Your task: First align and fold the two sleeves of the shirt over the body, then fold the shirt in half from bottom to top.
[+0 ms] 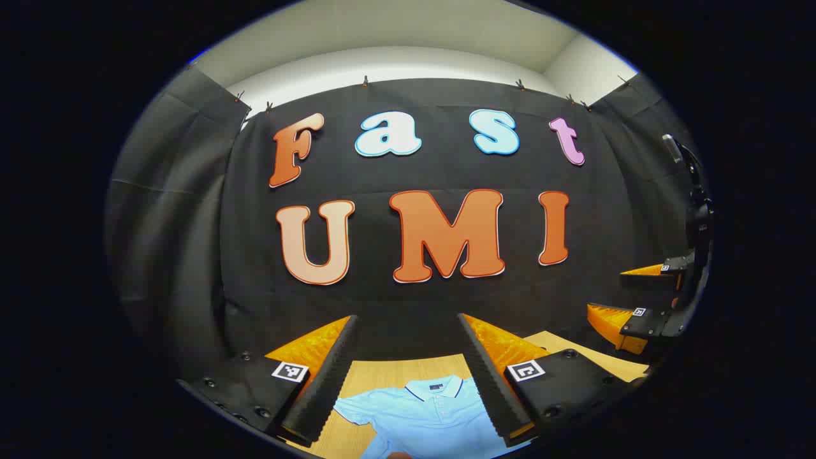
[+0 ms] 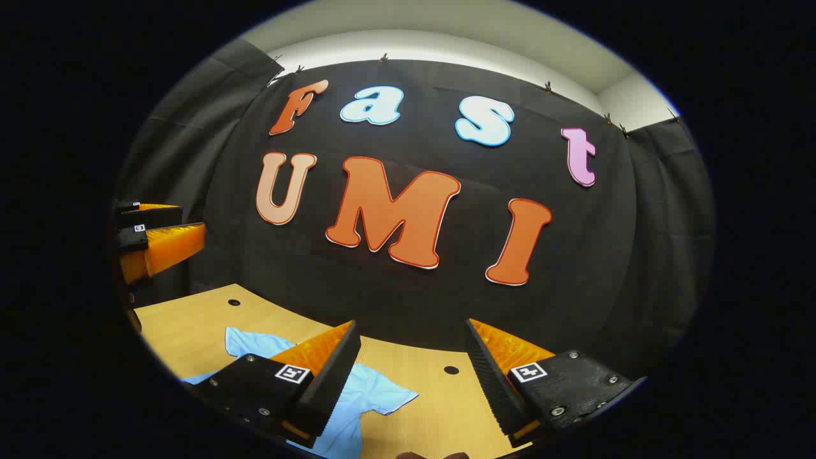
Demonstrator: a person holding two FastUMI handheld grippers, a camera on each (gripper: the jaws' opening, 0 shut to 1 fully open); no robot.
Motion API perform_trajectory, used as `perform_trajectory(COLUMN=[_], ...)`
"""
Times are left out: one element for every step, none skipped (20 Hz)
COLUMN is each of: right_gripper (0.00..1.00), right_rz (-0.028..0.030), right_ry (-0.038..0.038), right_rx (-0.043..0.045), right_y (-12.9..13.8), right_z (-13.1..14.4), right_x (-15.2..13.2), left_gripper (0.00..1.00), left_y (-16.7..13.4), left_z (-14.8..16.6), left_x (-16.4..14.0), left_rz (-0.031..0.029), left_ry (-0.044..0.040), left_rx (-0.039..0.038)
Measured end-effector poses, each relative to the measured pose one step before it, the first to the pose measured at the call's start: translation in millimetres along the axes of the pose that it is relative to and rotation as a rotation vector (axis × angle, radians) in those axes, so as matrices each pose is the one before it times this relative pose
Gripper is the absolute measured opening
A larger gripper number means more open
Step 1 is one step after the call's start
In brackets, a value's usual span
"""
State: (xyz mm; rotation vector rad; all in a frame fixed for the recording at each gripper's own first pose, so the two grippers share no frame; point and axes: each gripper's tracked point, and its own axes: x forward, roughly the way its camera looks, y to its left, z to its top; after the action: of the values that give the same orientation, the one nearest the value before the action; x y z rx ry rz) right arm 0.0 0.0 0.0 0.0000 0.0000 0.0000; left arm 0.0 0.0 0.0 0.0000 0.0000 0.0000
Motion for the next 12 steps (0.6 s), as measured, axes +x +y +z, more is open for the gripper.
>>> perform_trajectory(right_gripper=[0.98,0.98,0.99,0.98,0.99,0.99,0.98,0.99,0.99,0.98,0.98,0.99], right_rz=[0.01690,0.01172,0.00717,0.01346,0.01351,0.00982,-0.00264,-0.01032,-0.02448,-0.02550,-0.01352,-0.00561], right_ry=[0.00730,-0.00225,-0.00405,0.00292,0.00726,0.01151,0.00942,0.00630,0.00849,0.02072,0.01716,0.00827], right_rx=[0.00159,-0.01208,-0.01620,-0.01364,-0.00160,0.00681,0.01269,0.01407,0.00460,-0.00091,0.00795,0.01468], right_y=[1.62,-0.63,-0.68,1.35,2.00,1.03,-0.64,-3.81,-3.59,-5.06,-1.35,2.33], right_z=[-3.83,-1.98,-0.46,-2.87,-1.85,-2.73,-1.47,-2.02,-2.84,-4.96,-4.75,-1.11], right_x=[5.05,4.88,6.10,5.20,4.77,4.05,3.45,3.29,3.72,3.30,1.04,2.05], left_gripper=[0.98,0.98,0.98,0.97,0.98,0.98,0.98,0.99,0.99,0.99,0.99,0.99], left_y=[-5.10,-6.30,-4.36,-3.98,-2.03,-3.27,-2.62,-0.19,-1.20,0.62,-1.11,2.11], left_z=[-4.10,-4.73,-1.76,-0.48,2.59,0.30,2.23,0.51,1.60,-0.25,-0.01,1.08], left_x=[3.85,2.23,4.09,2.53,2.26,1.59,2.75,3.59,5.20,5.65,5.25,4.05], left_rz=[0.00958,0.00392,0.01011,0.01095,0.01166,0.00088,-0.00215,-0.00620,-0.00978,-0.00807,-0.01268,-0.00325], left_ry=[0.01926,0.01810,0.00751,0.00106,-0.00621,-0.00546,-0.00776,-0.00919,-0.00925,-0.00346,-0.00200,-0.01159], left_rx=[-0.00201,-0.00246,-0.00037,-0.00183,-0.00121,-0.00083,0.00205,0.00089,-0.00016,-0.00221,0.00499,0.01545])
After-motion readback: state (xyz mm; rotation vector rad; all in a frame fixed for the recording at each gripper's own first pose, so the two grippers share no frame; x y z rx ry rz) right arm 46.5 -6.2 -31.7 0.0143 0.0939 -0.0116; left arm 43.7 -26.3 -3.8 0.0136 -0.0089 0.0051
